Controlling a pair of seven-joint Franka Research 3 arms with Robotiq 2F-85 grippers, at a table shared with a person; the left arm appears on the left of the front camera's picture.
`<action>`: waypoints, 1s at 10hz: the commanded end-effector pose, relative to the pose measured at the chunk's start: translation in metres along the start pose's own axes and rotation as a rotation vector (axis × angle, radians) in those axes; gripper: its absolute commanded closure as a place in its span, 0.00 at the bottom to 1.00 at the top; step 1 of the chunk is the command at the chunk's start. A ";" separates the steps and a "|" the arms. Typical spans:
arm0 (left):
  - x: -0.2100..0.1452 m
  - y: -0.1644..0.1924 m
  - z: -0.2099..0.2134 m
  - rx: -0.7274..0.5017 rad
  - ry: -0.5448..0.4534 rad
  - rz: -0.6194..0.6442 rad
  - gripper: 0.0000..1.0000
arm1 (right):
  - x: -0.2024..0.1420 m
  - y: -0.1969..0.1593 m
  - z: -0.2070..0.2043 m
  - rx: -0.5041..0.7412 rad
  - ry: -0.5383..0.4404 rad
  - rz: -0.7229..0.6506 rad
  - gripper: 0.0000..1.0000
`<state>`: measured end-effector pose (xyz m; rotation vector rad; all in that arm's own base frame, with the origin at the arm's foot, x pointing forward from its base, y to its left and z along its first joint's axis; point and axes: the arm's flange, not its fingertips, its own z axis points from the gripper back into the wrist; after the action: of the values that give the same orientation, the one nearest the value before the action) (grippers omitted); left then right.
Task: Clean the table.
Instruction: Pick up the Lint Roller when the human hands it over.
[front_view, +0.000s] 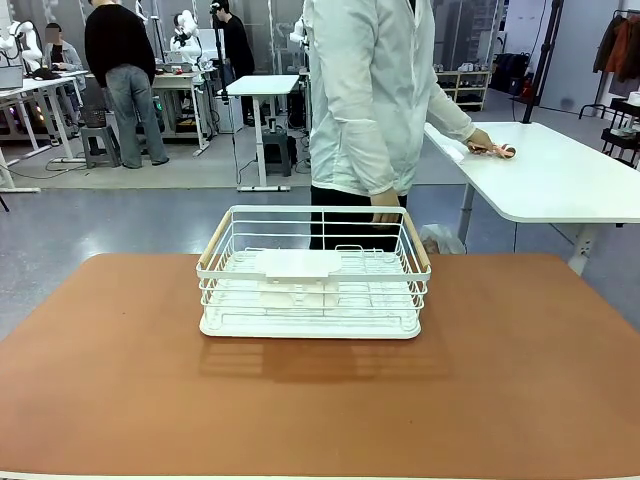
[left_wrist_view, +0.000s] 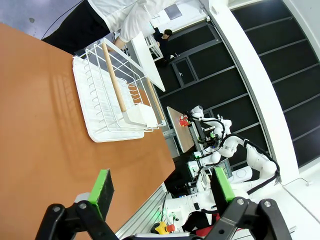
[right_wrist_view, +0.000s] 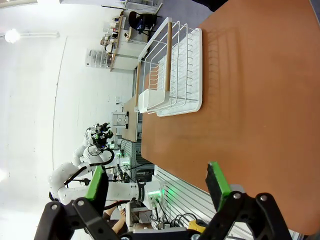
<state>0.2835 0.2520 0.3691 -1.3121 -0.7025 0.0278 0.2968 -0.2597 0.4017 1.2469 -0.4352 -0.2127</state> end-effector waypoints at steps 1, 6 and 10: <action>-0.002 -0.001 0.003 -0.019 -0.009 -0.012 0.00 | -0.002 0.002 0.002 0.006 -0.001 0.022 0.00; -0.002 -0.001 0.003 -0.019 -0.009 -0.012 0.00 | -0.002 0.002 0.002 0.006 -0.001 0.022 0.00; -0.002 -0.001 0.003 -0.019 -0.009 -0.012 0.00 | -0.002 0.002 0.002 0.006 -0.001 0.022 0.00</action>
<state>0.2835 0.2520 0.3691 -1.3123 -0.7025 0.0276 0.2966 -0.2600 0.4017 1.2466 -0.4358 -0.2135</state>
